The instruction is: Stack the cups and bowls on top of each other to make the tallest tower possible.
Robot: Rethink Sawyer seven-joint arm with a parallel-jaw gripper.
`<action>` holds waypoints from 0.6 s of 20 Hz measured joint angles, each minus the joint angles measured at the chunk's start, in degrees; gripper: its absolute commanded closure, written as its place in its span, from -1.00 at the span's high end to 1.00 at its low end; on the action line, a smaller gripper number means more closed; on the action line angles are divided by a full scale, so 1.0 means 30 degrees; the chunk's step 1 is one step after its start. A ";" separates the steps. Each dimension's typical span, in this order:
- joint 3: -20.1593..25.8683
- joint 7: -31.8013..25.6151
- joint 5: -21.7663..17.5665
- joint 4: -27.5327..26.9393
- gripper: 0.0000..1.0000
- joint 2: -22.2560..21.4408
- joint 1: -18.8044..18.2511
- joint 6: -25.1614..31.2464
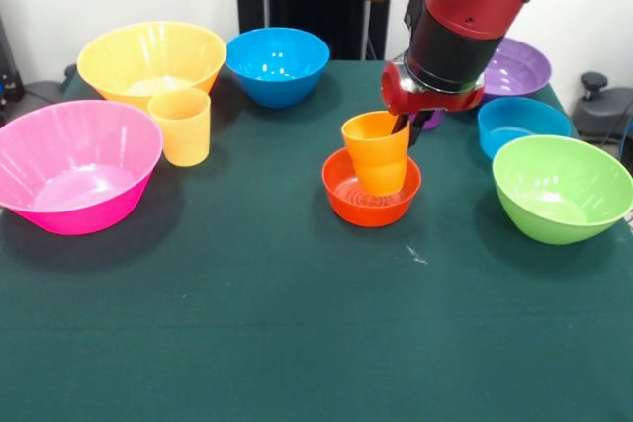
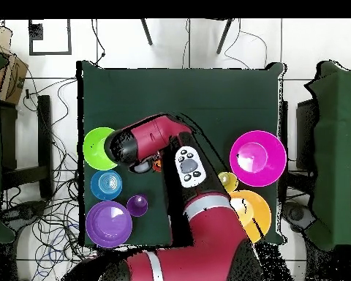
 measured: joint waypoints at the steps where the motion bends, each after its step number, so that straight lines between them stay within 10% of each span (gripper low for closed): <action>1: 0.0000 0.0000 -0.0004 0.0008 -1.00 -0.0024 -0.0031 0.0000; 12: -0.0008 0.0000 -0.0004 0.0359 -1.00 -0.0457 -0.0231 0.0000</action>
